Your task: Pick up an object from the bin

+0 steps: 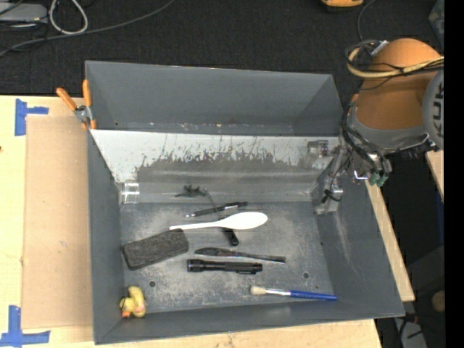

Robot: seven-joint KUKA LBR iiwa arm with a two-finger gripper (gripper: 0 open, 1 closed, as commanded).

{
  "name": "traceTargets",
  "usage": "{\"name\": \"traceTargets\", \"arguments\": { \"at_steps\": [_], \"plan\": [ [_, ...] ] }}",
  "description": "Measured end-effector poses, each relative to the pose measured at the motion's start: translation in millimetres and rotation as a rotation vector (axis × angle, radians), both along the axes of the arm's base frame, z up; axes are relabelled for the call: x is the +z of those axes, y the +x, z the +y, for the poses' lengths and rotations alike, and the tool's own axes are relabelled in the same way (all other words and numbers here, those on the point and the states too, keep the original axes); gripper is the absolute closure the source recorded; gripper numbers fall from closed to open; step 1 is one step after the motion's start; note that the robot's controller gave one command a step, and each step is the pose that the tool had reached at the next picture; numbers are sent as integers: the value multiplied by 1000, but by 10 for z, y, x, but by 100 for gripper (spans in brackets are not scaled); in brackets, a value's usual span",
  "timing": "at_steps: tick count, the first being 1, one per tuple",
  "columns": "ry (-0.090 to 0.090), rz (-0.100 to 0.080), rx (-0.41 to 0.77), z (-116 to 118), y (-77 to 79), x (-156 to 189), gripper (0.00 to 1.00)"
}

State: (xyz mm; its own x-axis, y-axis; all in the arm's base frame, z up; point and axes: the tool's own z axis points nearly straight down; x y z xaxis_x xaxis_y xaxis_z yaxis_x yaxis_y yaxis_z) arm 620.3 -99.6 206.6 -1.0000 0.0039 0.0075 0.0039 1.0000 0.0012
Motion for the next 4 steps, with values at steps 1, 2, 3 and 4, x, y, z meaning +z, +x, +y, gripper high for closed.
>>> {"name": "traceTargets", "arguments": {
  "at_steps": [1,2,3,4],
  "plan": [
    [-1,-8,2,5,12,52,0],
    [0,-8,102,469,-40,-651,0],
    [0,-22,61,1090,-30,-435,0],
    [1,-3,189,1305,-1,-934,0]
  ]
}}
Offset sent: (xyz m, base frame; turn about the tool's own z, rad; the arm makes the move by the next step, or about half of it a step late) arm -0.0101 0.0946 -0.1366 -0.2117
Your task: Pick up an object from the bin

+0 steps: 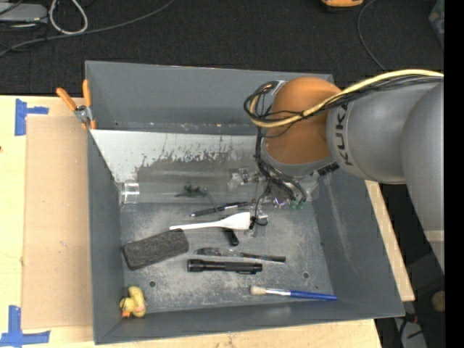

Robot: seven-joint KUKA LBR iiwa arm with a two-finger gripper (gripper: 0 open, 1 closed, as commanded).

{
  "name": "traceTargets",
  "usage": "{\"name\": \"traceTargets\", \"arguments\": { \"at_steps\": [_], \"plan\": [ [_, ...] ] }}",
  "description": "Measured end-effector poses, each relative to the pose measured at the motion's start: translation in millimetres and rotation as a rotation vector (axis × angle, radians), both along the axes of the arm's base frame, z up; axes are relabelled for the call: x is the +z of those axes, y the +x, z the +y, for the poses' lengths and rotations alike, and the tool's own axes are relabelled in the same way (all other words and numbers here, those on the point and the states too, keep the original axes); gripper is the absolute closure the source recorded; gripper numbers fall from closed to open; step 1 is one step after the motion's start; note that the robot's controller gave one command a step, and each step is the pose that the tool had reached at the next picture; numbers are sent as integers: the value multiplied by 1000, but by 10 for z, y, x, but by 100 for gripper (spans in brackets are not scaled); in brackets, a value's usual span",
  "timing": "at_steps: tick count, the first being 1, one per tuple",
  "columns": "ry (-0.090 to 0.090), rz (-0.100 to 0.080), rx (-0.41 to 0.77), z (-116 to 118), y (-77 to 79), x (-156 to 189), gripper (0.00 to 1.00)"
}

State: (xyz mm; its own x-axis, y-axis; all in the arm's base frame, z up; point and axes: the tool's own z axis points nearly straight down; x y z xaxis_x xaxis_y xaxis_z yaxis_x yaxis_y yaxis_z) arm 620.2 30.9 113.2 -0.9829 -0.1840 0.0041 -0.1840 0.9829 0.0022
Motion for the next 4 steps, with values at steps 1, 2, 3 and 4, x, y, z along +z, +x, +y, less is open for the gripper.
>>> {"name": "traceTargets", "arguments": {
  "at_steps": [1,2,3,4],
  "plan": [
    [-1,-14,-196,40,-64,-445,0],
    [2,-11,19,210,-17,-422,100],
    [2,-12,19,211,-17,-420,100],
    [1,-6,20,214,-36,-180,100]
  ]
}}
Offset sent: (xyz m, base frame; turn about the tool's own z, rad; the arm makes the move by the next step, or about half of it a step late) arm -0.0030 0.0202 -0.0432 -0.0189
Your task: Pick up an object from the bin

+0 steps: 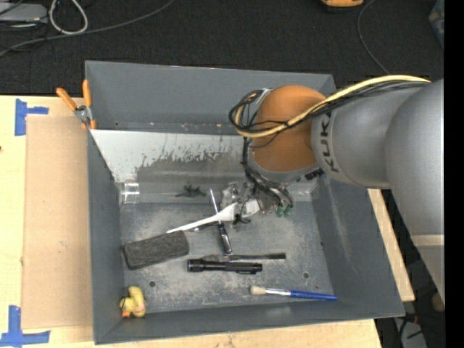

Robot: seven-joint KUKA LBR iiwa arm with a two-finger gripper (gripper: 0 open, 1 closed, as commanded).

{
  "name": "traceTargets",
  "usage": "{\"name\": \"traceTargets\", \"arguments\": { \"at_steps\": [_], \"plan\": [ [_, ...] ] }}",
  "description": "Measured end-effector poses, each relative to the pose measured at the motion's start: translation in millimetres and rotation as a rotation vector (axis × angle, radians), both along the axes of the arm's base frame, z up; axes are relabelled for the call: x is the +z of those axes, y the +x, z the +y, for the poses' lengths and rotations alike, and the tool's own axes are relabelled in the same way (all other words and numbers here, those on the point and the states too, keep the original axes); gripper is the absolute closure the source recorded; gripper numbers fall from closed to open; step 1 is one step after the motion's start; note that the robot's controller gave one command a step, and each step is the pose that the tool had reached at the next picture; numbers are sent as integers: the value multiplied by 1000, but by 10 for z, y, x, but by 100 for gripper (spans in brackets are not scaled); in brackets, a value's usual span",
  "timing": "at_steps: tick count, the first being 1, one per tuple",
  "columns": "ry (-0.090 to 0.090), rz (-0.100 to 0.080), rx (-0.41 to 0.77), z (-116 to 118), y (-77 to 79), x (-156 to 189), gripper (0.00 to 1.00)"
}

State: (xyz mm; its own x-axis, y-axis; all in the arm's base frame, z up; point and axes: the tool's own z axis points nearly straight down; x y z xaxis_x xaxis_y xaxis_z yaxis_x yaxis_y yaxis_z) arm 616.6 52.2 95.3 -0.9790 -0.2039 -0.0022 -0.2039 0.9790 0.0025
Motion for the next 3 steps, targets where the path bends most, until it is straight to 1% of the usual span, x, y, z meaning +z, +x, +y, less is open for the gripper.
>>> {"name": "traceTargets", "arguments": {
  "at_steps": [1,2,3],
  "plan": [
    [0,2,1,5,-5,345,100],
    [1,-4,2,11,8,540,100],
    [0,-1,2,12,-2,646,100]
  ]
}}
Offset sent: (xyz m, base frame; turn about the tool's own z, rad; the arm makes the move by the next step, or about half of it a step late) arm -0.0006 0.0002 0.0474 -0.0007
